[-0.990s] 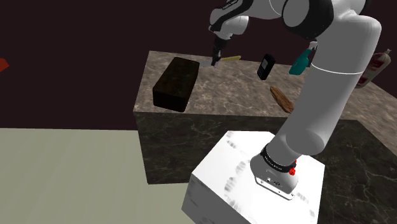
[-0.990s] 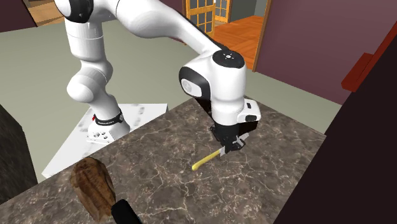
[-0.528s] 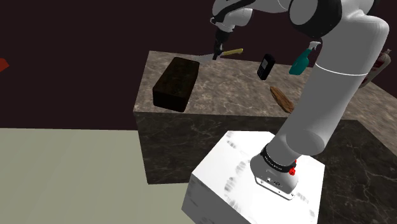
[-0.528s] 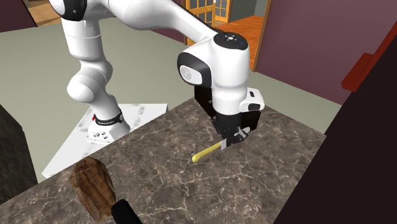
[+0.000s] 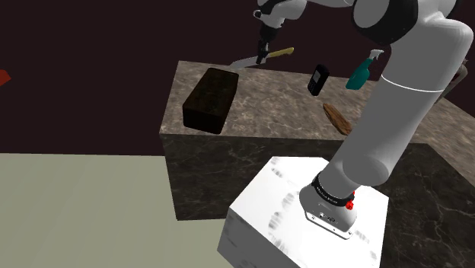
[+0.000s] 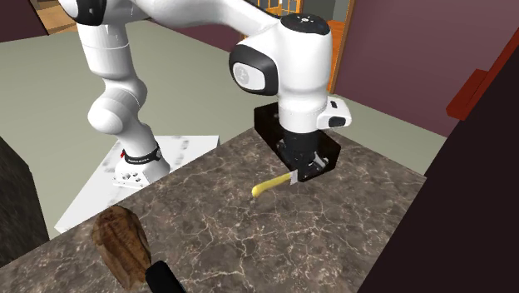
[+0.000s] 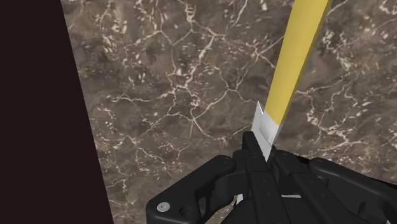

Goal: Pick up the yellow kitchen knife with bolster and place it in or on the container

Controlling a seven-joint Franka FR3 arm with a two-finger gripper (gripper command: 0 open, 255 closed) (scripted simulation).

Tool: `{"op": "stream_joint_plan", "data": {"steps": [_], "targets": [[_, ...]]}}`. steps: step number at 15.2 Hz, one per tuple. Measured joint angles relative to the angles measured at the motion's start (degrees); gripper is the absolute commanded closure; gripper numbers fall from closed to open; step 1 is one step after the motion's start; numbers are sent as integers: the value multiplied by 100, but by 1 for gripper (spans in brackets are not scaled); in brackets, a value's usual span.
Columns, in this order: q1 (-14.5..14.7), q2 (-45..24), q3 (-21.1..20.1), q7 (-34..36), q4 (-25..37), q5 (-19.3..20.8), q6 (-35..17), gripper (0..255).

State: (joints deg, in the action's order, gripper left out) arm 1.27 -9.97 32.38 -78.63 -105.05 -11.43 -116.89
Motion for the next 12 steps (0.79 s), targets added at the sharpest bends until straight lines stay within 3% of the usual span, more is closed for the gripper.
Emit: {"op": "stream_joint_plan", "data": {"steps": [8, 12], "targets": [[-4, 110, 30, 101, 501, 107, 587, 255], [301, 424, -127, 593, 194, 326, 495, 255]]}}
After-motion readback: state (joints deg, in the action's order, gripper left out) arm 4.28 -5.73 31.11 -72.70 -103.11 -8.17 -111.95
